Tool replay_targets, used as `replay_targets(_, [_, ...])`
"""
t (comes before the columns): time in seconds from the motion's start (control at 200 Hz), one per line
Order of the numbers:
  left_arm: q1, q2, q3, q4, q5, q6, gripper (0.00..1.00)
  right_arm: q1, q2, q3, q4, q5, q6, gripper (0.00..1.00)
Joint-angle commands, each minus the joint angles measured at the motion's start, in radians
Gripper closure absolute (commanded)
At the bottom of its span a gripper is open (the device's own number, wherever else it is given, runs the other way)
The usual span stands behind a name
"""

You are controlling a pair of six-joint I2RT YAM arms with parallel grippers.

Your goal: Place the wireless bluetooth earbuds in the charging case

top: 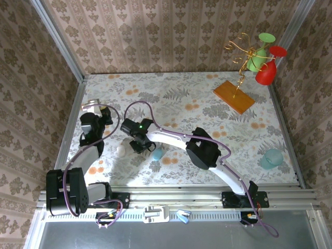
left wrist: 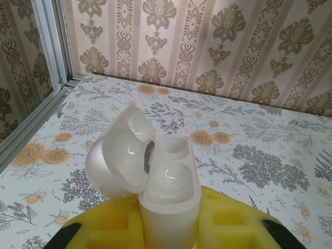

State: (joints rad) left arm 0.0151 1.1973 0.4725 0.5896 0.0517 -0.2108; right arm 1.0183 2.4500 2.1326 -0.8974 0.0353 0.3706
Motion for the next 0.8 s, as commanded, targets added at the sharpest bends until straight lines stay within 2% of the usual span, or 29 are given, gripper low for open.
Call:
replay_targets(0.0, [0.009, -0.028, -0.009, 0.026, -0.003, -0.021, 1.00, -0.007, 0.036, 0.033, -0.072, 0.046, -0.002, 0.79])
replay_targets(0.12, [0.007, -0.033, -0.011, 0.020, 0.002, -0.012, 1.00, -0.016, 0.007, 0.013, -0.073, 0.042, -0.009, 0.86])
replay_targets(0.27, [-0.002, -0.035, -0.017, 0.020, 0.004, 0.003, 1.00, -0.050, -0.086, -0.089, -0.016, -0.018, -0.013, 0.86])
replay_targets(0.41, [-0.032, -0.030, -0.020, 0.022, -0.007, 0.042, 1.00, -0.114, -0.228, -0.279, 0.122, -0.176, 0.028, 0.86])
replay_targets(0.56, [-0.090, -0.017, -0.011, 0.024, -0.015, 0.105, 1.00, -0.227, -0.337, -0.504, 0.259, -0.401, 0.152, 0.85])
replay_targets(0.795, [-0.208, 0.011, -0.019, 0.071, 0.034, 0.242, 1.00, -0.340, -0.391, -0.675, 0.236, -0.446, 0.202, 0.83])
